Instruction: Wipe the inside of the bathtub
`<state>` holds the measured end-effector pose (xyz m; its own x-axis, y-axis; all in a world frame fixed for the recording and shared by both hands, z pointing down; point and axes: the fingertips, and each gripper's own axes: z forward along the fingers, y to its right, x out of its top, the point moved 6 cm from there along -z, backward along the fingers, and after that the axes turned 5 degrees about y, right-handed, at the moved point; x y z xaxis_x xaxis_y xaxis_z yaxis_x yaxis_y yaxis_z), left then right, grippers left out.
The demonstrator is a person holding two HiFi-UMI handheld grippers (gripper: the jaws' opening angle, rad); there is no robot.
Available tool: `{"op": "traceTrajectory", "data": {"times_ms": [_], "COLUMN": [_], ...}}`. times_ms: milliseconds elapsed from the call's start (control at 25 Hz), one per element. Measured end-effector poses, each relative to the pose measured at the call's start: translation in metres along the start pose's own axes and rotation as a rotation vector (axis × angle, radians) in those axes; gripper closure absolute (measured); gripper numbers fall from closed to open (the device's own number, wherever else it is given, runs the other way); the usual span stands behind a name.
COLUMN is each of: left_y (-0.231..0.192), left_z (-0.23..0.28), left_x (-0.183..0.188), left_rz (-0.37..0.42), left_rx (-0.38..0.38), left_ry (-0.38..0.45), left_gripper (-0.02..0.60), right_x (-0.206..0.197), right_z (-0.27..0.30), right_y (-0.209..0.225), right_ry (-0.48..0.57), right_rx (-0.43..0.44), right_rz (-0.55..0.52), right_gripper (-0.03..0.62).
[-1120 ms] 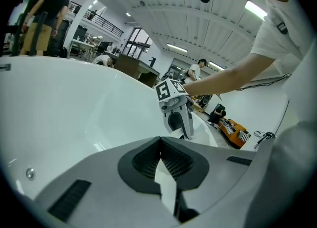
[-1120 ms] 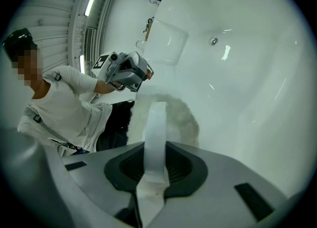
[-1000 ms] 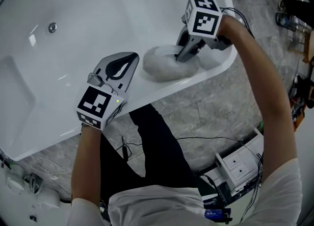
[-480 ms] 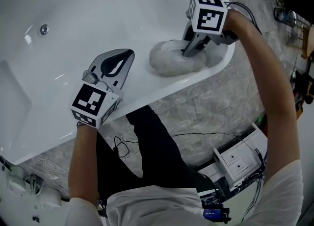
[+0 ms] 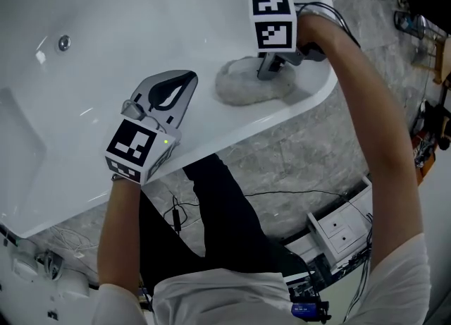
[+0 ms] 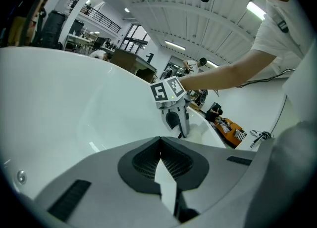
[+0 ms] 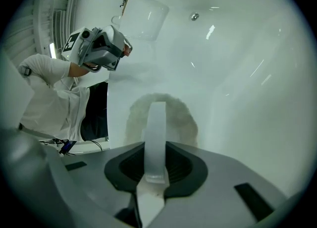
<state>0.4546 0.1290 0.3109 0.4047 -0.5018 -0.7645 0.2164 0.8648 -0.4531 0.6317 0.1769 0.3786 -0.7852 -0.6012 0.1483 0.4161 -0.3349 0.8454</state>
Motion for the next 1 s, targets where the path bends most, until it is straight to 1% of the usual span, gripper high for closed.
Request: {"op": "traceTrajectory", "data": {"times_ms": [120,360,600,720,840,1000], "left_y": [-0.003,-0.011,-0.027,-0.038,-0.046,-0.052], "left_z": [-0.005,-0.016,-0.029,-0.039,-0.048,-0.057], "left_x": [-0.005,-0.013,-0.021,-0.027,-0.029,-0.034], "left_rz": [0.001,-0.005,-0.011,-0.013,-0.021,-0.031], "left_rx": [0.002,0.018,0.085,0.105,0.115,0.12], "left_ry": [-0.002,-0.01,-0.036,-0.049,-0.054,-0.057], "left_gripper": [0.569,0.569,0.569,0.569,0.569,0.569], "right_x": [0.009,0.018,0.034,0.045,0.053,0.065], "right_z": [0.005,0.014,0.027,0.035,0.039,0.046], "right_y": [0.006,0.021,0.038,0.045,0.048,0.047], "right_ry": [-0.019,-0.016,0.017,0.04,0.055,0.058], "right_rx": [-0.029,-0.076,-0.094,-0.107,-0.114,-0.103], "right_rz": [0.014,0.069,0.116,0.129,0.122,0.073], "right_gripper": [0.5,0.5,0.5,0.5,0.5,0.5]}}
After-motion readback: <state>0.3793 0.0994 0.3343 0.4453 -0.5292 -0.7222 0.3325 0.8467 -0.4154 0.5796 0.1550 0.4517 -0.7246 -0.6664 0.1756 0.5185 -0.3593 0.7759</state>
